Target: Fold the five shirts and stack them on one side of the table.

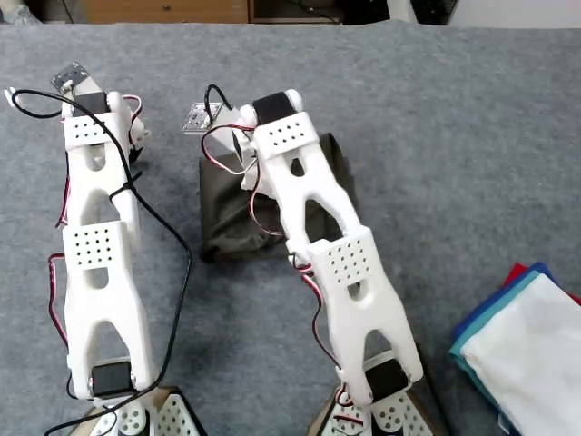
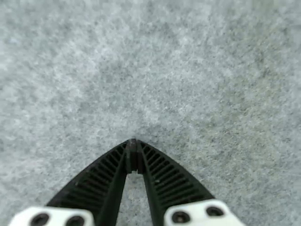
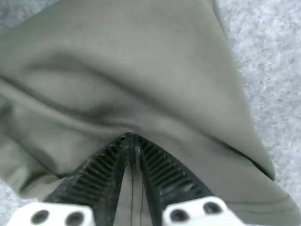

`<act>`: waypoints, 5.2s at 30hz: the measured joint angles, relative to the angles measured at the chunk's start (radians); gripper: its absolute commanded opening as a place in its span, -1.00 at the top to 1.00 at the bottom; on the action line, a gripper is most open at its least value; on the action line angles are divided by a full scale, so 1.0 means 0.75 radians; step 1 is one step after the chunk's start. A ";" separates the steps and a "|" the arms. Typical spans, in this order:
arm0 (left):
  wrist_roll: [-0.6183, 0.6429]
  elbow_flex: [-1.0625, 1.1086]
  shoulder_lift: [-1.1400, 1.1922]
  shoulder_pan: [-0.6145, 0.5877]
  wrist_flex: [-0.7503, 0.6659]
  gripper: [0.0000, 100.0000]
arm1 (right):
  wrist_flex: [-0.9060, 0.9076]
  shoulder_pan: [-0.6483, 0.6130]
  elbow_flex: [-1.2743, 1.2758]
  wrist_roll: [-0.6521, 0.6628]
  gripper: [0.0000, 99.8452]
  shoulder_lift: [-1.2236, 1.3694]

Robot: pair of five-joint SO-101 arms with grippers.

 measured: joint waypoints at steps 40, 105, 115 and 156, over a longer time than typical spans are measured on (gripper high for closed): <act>0.000 -0.010 0.002 -0.002 0.000 0.96 | 0.000 0.235 0.959 0.080 0.99 -0.589; 0.000 -0.010 0.002 -0.002 0.000 0.96 | -0.417 0.319 1.763 -0.010 0.99 -1.387; 0.000 -0.010 0.002 -0.002 0.000 0.96 | -0.389 0.295 1.500 -0.113 0.99 -0.988; -0.342 0.002 -0.178 0.338 0.336 0.96 | -0.968 0.483 2.754 -0.409 0.99 -2.136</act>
